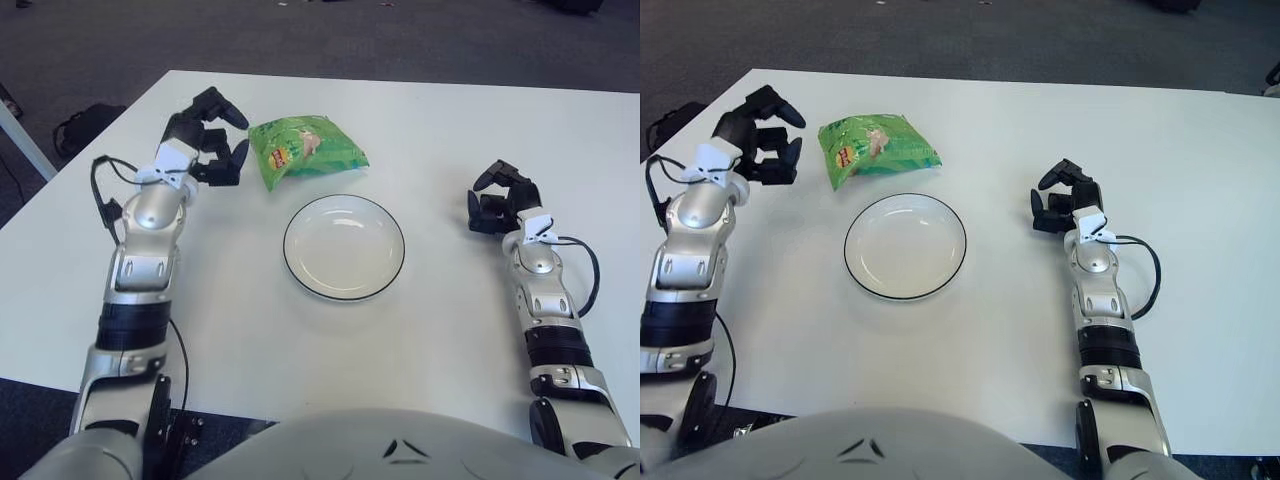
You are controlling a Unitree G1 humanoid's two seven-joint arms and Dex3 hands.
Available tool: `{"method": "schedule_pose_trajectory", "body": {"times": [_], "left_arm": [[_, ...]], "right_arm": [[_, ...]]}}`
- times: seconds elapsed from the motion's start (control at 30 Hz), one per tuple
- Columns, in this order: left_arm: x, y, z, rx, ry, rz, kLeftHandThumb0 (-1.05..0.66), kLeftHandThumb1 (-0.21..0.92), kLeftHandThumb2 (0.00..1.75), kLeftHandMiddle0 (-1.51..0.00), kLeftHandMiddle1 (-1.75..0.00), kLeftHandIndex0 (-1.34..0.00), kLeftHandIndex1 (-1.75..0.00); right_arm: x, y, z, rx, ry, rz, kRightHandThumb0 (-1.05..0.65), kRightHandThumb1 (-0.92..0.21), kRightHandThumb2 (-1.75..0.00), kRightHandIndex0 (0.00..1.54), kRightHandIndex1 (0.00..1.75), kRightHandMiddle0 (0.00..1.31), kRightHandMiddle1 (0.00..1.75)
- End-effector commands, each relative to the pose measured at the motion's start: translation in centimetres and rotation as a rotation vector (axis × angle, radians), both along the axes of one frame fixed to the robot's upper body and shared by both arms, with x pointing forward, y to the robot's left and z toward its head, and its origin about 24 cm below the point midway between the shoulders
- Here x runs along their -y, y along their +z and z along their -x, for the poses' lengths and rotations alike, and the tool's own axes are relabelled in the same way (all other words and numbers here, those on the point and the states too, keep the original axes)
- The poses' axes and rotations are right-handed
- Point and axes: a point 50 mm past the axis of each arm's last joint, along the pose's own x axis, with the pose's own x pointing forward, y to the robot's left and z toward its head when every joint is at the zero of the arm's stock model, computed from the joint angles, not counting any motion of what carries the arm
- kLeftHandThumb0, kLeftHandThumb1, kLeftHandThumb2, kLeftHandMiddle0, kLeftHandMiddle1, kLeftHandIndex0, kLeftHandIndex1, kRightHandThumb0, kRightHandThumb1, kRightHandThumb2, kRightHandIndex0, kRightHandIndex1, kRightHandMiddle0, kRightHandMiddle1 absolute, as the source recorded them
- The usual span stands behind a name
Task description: Put the snack into the plate.
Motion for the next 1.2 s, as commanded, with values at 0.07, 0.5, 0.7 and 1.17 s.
{"method": "schedule_pose_trajectory", "body": {"times": [0.07,0.5,0.7,1.17], "left_arm": [[0.3,1.5,-1.0,0.073,0.023,-0.074,-0.43,0.49,1.1,-1.0,-1.75,-0.48,-1.75],[3.1,2.5,-4.1,0.255,0.171,-0.51,-0.22,0.43,1.17,-0.73,-1.72,-0.41,-1.75],[4.5,1.8,-5.2,0.232,0.163,-0.654,-0.03,0.57,0.96,-0.49,-1.58,-0.28,-1.75],[6.7,-0.8,-7.9,0.097,0.047,-0.843,-0.8,0.86,0.64,-0.07,-1.26,0.0,-1.16]], "right_arm": [[-0.2,-4.1,1.8,-0.19,0.001,-0.017,-0.49,-0.3,-1.34,1.35,1.75,0.63,1.75],[-0.4,-4.0,2.0,-0.191,0.005,-0.016,-0.5,-0.29,-1.36,1.35,1.75,0.64,1.75],[-0.5,-4.0,2.0,-0.192,0.003,-0.021,-0.5,-0.28,-1.36,1.35,1.75,0.65,1.75],[-0.5,-3.9,2.1,-0.191,0.002,-0.016,-0.5,-0.28,-1.37,1.36,1.75,0.65,1.75]]}}
